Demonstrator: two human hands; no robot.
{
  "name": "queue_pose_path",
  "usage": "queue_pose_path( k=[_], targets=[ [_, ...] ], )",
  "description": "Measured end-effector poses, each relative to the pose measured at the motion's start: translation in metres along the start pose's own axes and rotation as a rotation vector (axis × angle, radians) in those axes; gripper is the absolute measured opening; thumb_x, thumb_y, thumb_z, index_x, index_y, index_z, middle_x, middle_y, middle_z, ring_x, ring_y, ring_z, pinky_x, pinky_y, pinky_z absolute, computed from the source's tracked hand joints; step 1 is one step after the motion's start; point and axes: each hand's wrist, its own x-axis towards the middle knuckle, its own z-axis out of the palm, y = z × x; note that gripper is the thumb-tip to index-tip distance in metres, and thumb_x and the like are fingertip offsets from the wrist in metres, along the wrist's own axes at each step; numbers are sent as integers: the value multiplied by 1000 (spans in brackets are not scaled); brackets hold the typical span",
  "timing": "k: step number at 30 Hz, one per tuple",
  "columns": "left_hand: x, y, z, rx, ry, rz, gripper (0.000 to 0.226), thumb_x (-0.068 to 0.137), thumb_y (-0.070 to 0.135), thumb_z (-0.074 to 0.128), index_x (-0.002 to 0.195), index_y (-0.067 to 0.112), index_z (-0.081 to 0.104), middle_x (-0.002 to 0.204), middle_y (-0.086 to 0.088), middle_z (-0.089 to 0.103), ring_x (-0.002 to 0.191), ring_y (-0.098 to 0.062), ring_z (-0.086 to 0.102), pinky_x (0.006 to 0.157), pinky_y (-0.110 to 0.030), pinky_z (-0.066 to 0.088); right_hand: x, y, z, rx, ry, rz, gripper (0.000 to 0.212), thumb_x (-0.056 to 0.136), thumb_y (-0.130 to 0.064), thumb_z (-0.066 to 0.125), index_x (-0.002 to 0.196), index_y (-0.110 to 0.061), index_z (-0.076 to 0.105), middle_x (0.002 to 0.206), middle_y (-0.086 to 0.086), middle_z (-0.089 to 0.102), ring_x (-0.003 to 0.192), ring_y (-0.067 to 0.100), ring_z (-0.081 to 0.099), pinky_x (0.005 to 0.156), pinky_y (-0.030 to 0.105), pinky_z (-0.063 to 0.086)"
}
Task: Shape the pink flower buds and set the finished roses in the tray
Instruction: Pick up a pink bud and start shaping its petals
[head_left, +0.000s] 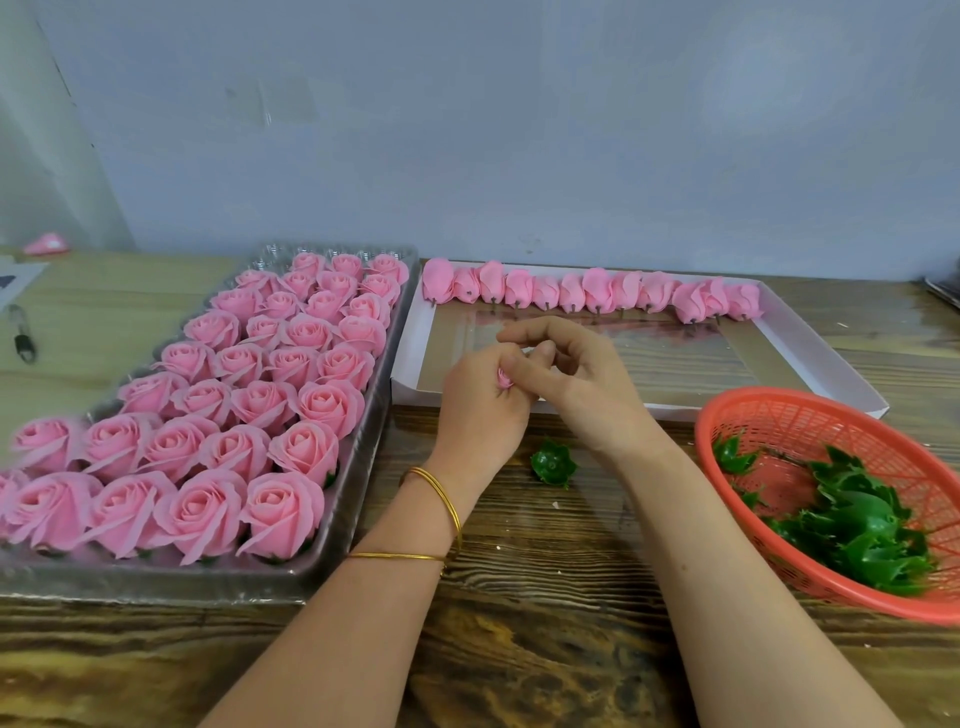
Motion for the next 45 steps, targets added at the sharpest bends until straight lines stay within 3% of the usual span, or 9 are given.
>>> queue_pose_path(
  k=[8, 14, 17, 22, 25, 29, 34, 38, 45],
  targets=[
    [-1, -6, 3, 23, 12, -7, 31, 97, 30, 55, 69, 19, 63, 64, 2, 59, 66, -10, 58, 59, -20, 44, 2, 1, -2, -25, -27, -12, 22, 86, -3, 69, 99, -20, 68, 102, 2, 67, 101, 16, 61, 82, 24, 50],
    [-1, -7, 3, -19, 21, -29, 27, 98, 30, 53, 81, 18, 70, 73, 2, 67, 73, -4, 62, 63, -20, 49, 2, 3, 1, -16, 48, 27, 8, 87, -9, 70, 95, -13, 69, 87, 0, 67, 87, 11, 61, 75, 20, 51],
    [1, -8, 1, -2, 88, -57, 40, 98, 27, 49, 58, 22, 53, 56, 6, 52, 55, -2, 49, 50, -20, 35, 2, 2, -2, 0, 112, 31, 9, 91, -17, 66, 89, -10, 71, 82, 2, 67, 81, 11, 60, 80, 30, 52],
    [3, -7, -1, -11, 171, -57, 51, 100, 31, 48, 52, 14, 45, 50, -8, 48, 52, -16, 45, 52, -25, 34, 3, 1, -8, -93, 113, 35, 14, 83, 3, 65, 78, -10, 67, 69, 1, 58, 68, 12, 50, 66, 23, 42],
    [5, -9, -3, -57, 217, -68, 54, 100, 31, 48, 58, -4, 50, 58, -24, 53, 58, -27, 49, 56, -31, 36, 3, 0, -12, -196, 2, 75, 22, 78, 11, 62, 74, -9, 67, 73, 15, 63, 61, 13, 52, 63, 25, 45],
    [6, -10, -5, -93, 280, -109, 56, 99, 34, 49, 68, -13, 51, 64, -28, 53, 64, -34, 51, 62, -36, 41, 1, 0, -14, -311, -158, 99, 31, 73, 16, 62, 73, -14, 67, 76, 8, 65, 44, -1, 48, 50, 16, 41],
    [8, -12, -6, -123, 281, -158, 52, 99, 35, 49, 67, -6, 50, 54, -7, 48, 55, -17, 49, 62, -40, 47, -1, -1, -18, -531, -285, 113, 34, 69, 10, 67, 79, -22, 69, 83, -5, 69, 48, -10, 52, 51, 4, 36],
    [8, -14, -5, -113, 289, -152, 49, 98, 37, 49, 78, -8, 53, 65, -20, 54, 61, -26, 52, 65, -38, 47, -1, -2, -18, -621, -312, 135, 28, 69, 4, 71, 83, -19, 70, 82, -6, 69, 48, -14, 52, 48, 2, 35],
    [8, -16, -2, -99, 297, -147, 47, 98, 35, 50, 77, -7, 54, 55, -9, 51, 53, -12, 50, 63, -36, 46, -2, -1, -14, -680, -270, 136, 12, 71, -23, 82, 77, -19, 74, 71, -6, 69, 64, 5, 60, 68, 24, 50]
  ],
)
